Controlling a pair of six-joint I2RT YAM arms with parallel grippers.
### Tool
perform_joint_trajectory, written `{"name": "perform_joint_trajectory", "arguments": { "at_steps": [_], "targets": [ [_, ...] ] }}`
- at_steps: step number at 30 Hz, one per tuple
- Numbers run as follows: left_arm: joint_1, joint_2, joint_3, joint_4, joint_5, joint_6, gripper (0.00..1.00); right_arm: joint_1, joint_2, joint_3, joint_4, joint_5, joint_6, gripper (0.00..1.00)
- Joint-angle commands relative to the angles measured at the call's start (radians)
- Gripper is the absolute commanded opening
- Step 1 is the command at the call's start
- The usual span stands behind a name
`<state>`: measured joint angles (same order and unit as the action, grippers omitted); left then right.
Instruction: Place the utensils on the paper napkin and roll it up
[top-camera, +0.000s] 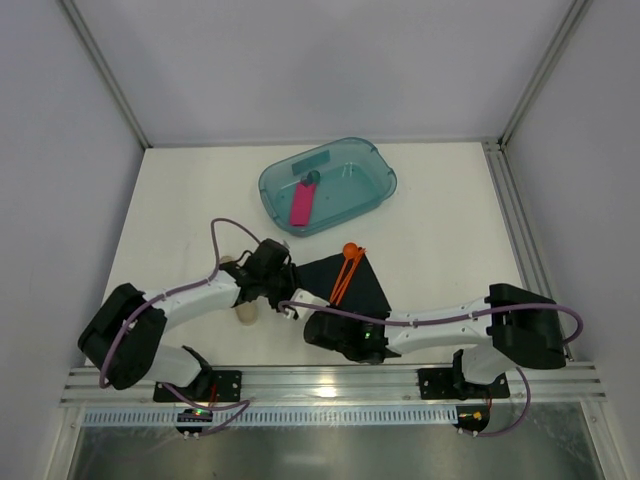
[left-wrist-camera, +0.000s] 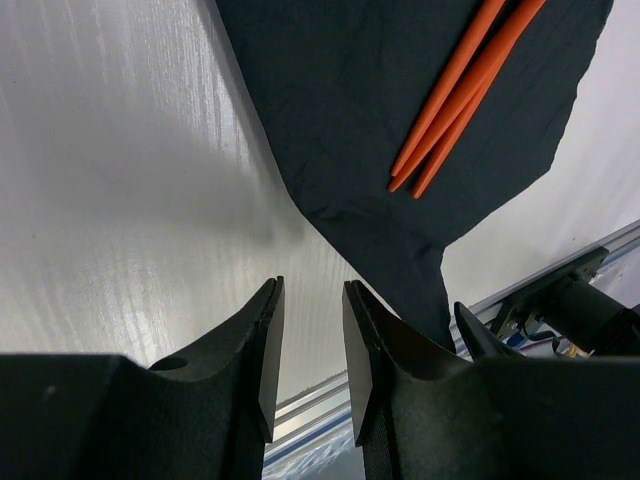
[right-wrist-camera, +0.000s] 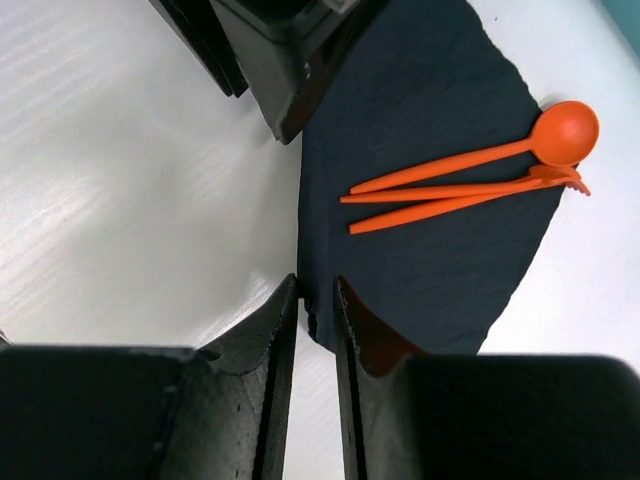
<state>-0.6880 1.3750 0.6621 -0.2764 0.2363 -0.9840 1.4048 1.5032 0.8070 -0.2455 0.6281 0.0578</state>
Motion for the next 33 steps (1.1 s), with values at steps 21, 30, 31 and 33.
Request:
{"name": "perform_joint_trajectory", "arguments": {
  "at_steps": [21,30,31,33],
  "targets": [
    [-0.027,0.046,0.073,0.017,-0.074,-0.039,0.33,-0.075,-0.106,-0.154,0.227,-0.027,0.108,0.26],
    [-0.036,0.044,0.079,0.034,-0.074,-0.027,0.33,-0.139,-0.103,-0.173,0.271,-0.061,0.100,0.26],
    [-0.038,0.044,0.079,0.034,-0.074,-0.028,0.33,-0.141,-0.095,-0.173,0.273,-0.064,0.103,0.26],
    [-0.045,0.047,0.079,0.039,-0.074,-0.027,0.33,-0.147,-0.092,-0.173,0.275,-0.057,0.106,0.26]
  ]
}}
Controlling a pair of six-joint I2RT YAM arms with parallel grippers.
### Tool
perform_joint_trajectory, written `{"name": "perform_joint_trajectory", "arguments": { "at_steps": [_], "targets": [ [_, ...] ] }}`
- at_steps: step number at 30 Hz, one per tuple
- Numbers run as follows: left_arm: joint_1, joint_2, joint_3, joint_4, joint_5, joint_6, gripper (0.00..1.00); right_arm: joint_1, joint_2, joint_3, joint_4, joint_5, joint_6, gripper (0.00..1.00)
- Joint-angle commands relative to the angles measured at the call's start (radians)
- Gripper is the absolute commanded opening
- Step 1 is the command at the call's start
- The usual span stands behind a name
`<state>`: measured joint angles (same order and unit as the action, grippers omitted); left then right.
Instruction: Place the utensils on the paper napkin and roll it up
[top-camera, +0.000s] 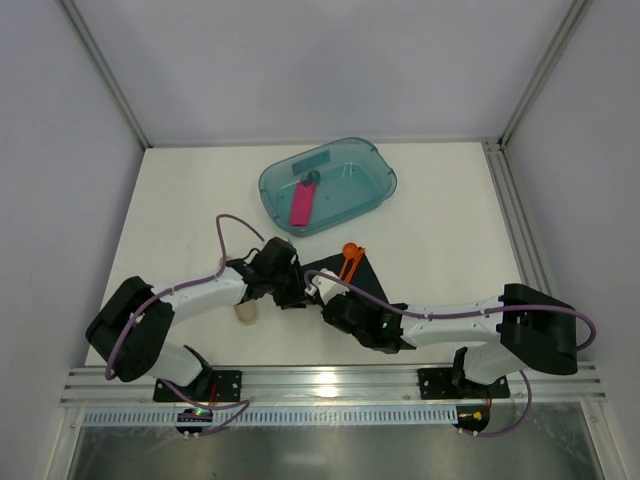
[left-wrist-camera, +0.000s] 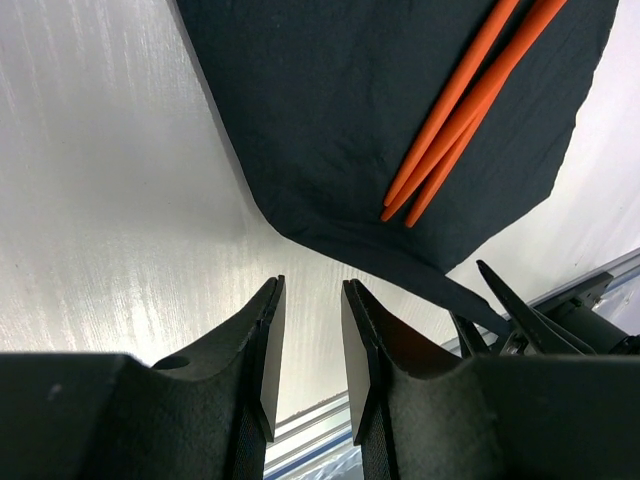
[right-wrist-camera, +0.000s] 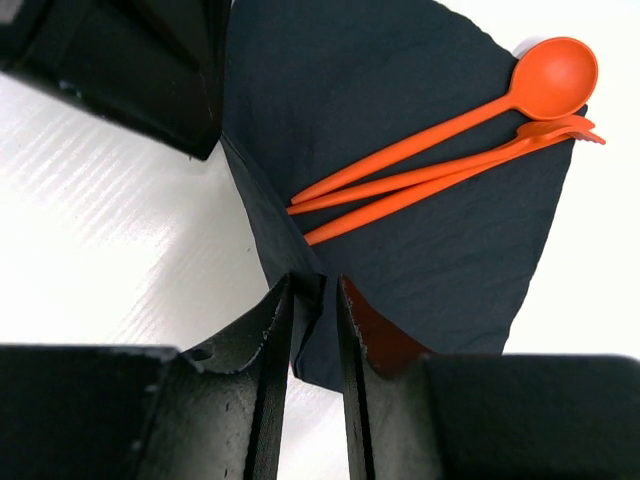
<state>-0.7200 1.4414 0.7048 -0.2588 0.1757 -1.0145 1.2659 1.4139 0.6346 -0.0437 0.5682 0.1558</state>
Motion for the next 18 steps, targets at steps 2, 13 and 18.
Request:
{"name": "perform_joint_trajectory", "arguments": {
  "at_steps": [2,13,18],
  "targets": [
    [-0.018,-0.016,0.036,0.026,-0.012,0.002,0.33,-0.013,-0.006,-0.003,0.077,0.002,0.011,0.26],
    [-0.039,0.056,0.059,0.122,0.045,-0.009,0.33,-0.043,-0.009,-0.012,0.074,-0.021,0.039,0.27],
    [-0.041,0.077,0.061,0.150,0.050,-0.016,0.33,-0.048,-0.027,-0.024,0.058,-0.021,0.077,0.30]
  ]
}}
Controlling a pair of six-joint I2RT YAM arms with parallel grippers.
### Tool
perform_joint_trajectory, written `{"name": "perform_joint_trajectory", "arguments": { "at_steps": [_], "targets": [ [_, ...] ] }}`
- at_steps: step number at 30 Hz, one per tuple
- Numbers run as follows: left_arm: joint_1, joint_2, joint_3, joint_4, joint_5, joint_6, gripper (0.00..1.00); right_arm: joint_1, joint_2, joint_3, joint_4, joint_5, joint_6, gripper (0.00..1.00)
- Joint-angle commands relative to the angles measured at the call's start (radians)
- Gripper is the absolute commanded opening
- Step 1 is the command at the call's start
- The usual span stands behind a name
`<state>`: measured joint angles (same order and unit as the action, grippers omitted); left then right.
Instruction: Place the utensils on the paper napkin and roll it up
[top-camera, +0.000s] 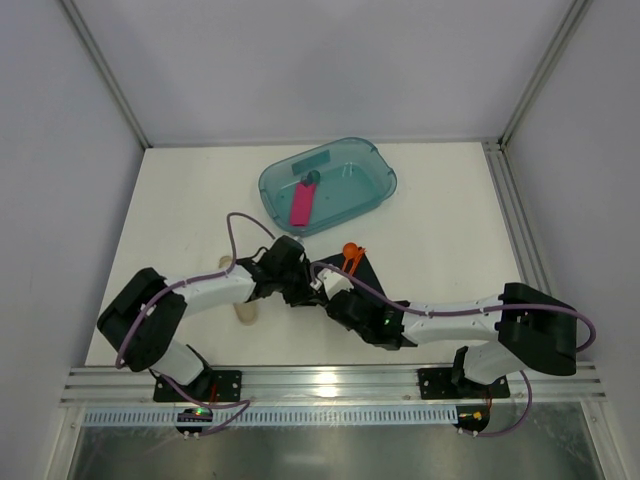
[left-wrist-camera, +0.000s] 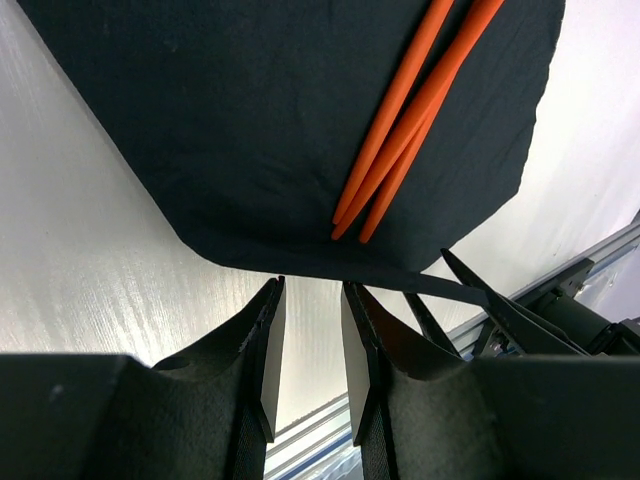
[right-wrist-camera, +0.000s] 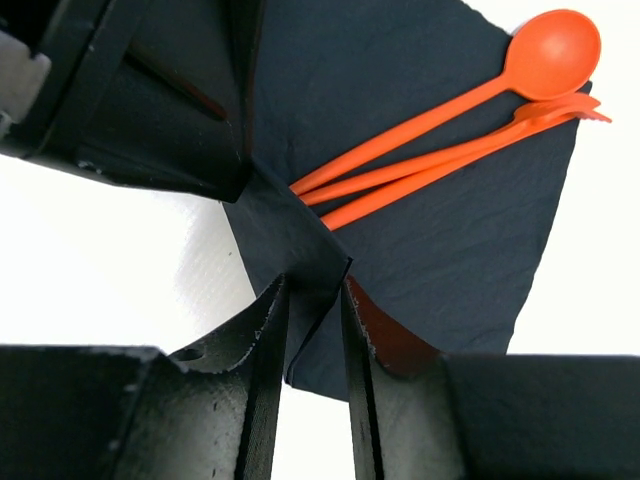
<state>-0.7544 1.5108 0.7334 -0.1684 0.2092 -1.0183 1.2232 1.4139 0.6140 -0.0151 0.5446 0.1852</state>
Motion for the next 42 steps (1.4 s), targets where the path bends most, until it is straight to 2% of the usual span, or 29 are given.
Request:
{"name": "perform_joint_trajectory", "arguments": {
  "at_steps": [1,11,13,18,22,26,33,42],
  "targets": [
    [-0.005,0.009,0.032,0.063,0.019,-0.012,0.33,-0.005,-0.033,-0.006,0.024,0.002,0.054,0.30],
    [-0.006,0.022,0.055,0.063,0.015,-0.017,0.33,-0.011,-0.182,-0.004,-0.114,-0.026,0.169,0.32],
    [-0.005,0.026,0.060,0.063,0.012,-0.017,0.33,-0.011,-0.214,-0.003,-0.141,-0.057,0.174,0.24],
    [-0.006,0.058,0.075,0.067,0.015,-0.017,0.32,-0.014,-0.266,0.004,-0.151,-0.146,0.184,0.15],
    [-0.005,0.072,0.081,0.070,0.015,-0.016,0.32,-0.039,-0.244,0.003,-0.099,-0.260,0.181,0.13],
    [-0.006,0.080,0.093,0.064,0.003,-0.011,0.32,-0.103,-0.181,-0.008,-0.066,-0.300,0.169,0.12],
    [-0.006,0.097,0.116,0.033,-0.021,0.006,0.32,-0.145,-0.092,-0.008,-0.051,-0.321,0.168,0.12],
    [-0.006,0.108,0.106,0.023,-0.034,0.018,0.31,-0.146,-0.078,-0.046,-0.062,-0.322,0.221,0.12]
  ]
}}
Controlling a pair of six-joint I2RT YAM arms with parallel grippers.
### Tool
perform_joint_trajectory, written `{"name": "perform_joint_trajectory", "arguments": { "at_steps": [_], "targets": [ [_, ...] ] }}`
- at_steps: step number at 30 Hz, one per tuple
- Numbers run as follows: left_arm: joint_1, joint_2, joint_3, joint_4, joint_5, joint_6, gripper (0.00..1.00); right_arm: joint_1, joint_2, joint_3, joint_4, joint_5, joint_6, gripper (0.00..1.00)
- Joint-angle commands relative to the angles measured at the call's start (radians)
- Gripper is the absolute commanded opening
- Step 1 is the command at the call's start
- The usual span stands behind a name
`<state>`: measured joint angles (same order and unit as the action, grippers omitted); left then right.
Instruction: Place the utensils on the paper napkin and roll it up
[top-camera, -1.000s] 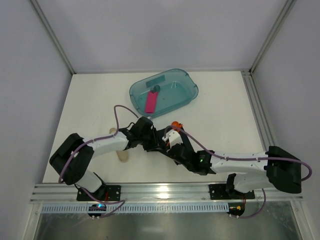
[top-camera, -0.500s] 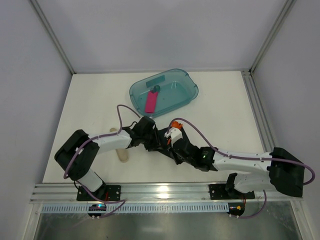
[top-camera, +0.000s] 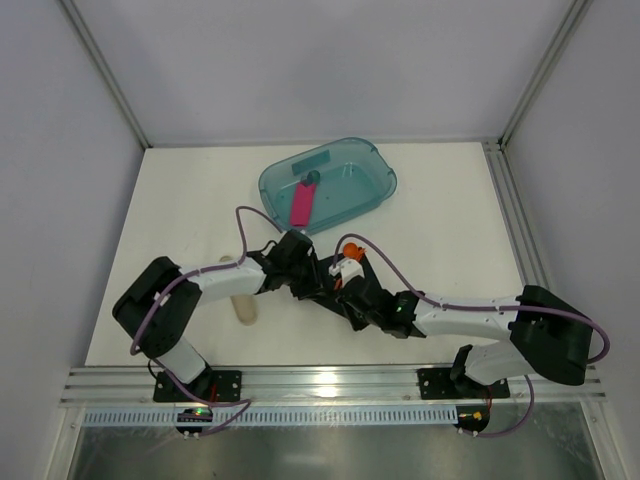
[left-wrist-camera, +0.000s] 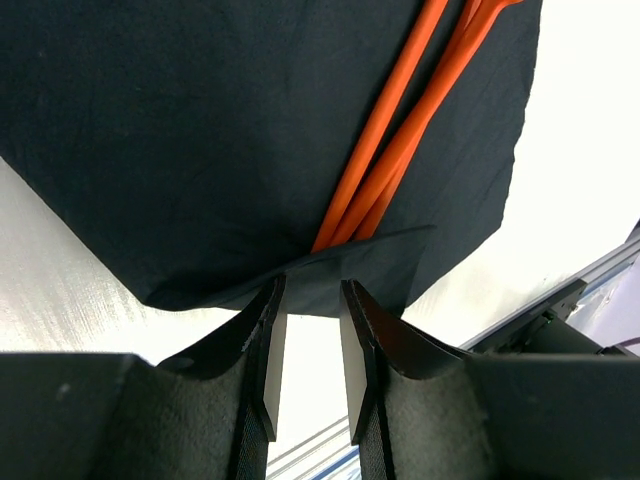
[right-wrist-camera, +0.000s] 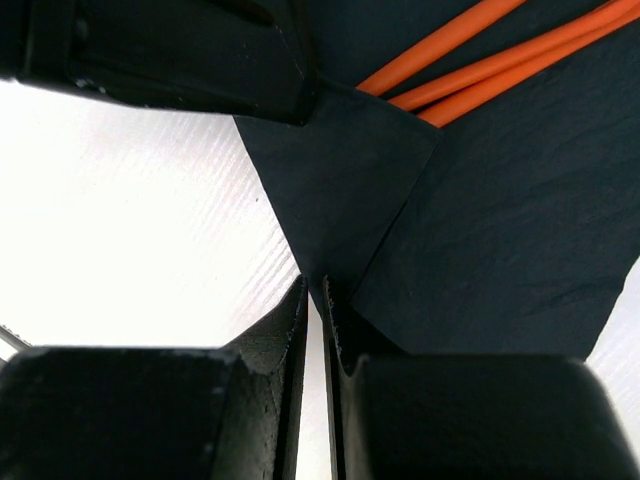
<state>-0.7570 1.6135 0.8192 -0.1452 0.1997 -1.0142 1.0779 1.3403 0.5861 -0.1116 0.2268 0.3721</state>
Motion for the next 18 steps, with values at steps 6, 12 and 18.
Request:
{"name": "perform_joint_trajectory", "arguments": {
  "at_steps": [6,12,18],
  "targets": [
    [-0.004,0.011,0.017,-0.007,-0.039,0.023,0.31,-0.001,-0.004,-0.035,0.016,0.003,0.057,0.12],
    [-0.004,0.011,0.017,-0.008,-0.042,0.026,0.30,-0.003,-0.029,-0.060,0.018,-0.015,0.082,0.12],
    [-0.005,0.005,-0.002,-0.007,-0.057,0.026,0.30,-0.001,-0.023,-0.058,0.007,-0.006,0.088,0.12]
  ]
}}
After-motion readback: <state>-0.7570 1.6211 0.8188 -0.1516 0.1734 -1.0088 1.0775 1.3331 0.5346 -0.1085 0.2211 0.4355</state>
